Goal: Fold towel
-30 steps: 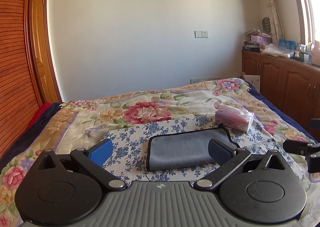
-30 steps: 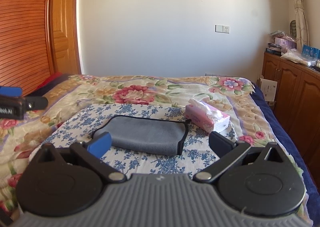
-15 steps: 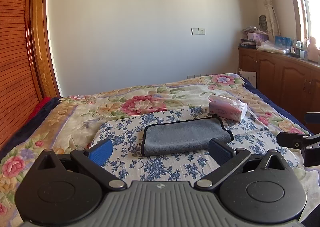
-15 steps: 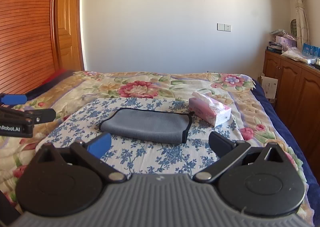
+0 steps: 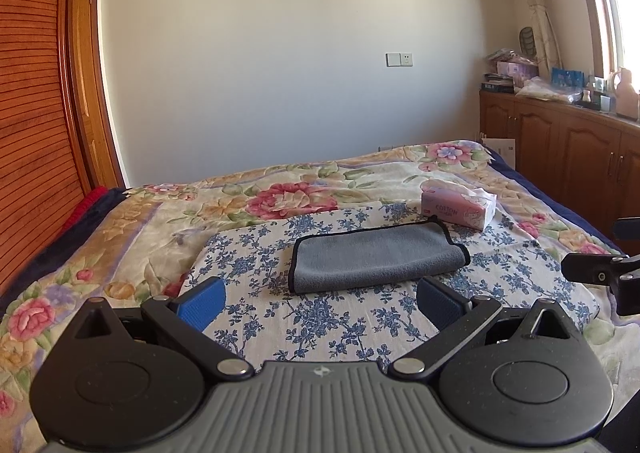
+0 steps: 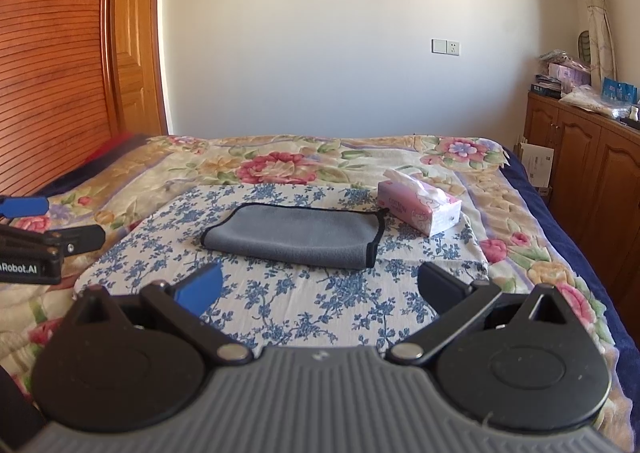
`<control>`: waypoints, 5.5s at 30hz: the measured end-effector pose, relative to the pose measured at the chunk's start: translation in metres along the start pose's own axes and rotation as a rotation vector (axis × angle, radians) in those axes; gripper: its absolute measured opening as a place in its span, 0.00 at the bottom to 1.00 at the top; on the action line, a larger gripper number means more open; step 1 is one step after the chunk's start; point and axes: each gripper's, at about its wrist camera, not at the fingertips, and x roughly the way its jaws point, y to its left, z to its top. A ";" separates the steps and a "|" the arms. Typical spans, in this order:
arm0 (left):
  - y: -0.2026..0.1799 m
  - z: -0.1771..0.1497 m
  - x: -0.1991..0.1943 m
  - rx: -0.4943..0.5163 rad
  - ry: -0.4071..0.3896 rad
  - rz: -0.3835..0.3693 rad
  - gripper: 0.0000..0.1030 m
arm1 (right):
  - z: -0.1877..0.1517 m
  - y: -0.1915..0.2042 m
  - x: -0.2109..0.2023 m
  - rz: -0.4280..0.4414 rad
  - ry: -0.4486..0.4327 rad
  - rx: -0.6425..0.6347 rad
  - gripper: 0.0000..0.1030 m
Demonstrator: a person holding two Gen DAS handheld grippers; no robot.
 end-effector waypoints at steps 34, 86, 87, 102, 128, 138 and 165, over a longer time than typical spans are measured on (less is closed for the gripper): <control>0.013 -0.049 0.001 -0.042 -0.006 0.031 1.00 | -0.022 0.007 -0.006 -0.039 -0.011 -0.015 1.00; 0.009 -0.046 -0.019 -0.031 -0.161 0.022 1.00 | -0.025 0.007 -0.022 -0.077 -0.191 -0.014 1.00; 0.009 -0.045 -0.019 -0.034 -0.164 0.022 1.00 | -0.025 0.007 -0.023 -0.079 -0.196 -0.015 1.00; 0.013 -0.045 -0.025 -0.056 -0.208 0.027 1.00 | -0.026 0.003 -0.026 -0.121 -0.231 0.006 1.00; 0.018 -0.046 -0.022 -0.067 -0.188 0.032 1.00 | -0.027 0.004 -0.026 -0.121 -0.234 0.002 1.00; 0.019 -0.047 -0.022 -0.065 -0.188 0.031 1.00 | -0.027 0.004 -0.025 -0.121 -0.234 0.001 1.00; 0.019 -0.047 -0.022 -0.064 -0.188 0.032 1.00 | -0.027 0.005 -0.026 -0.122 -0.235 0.001 1.00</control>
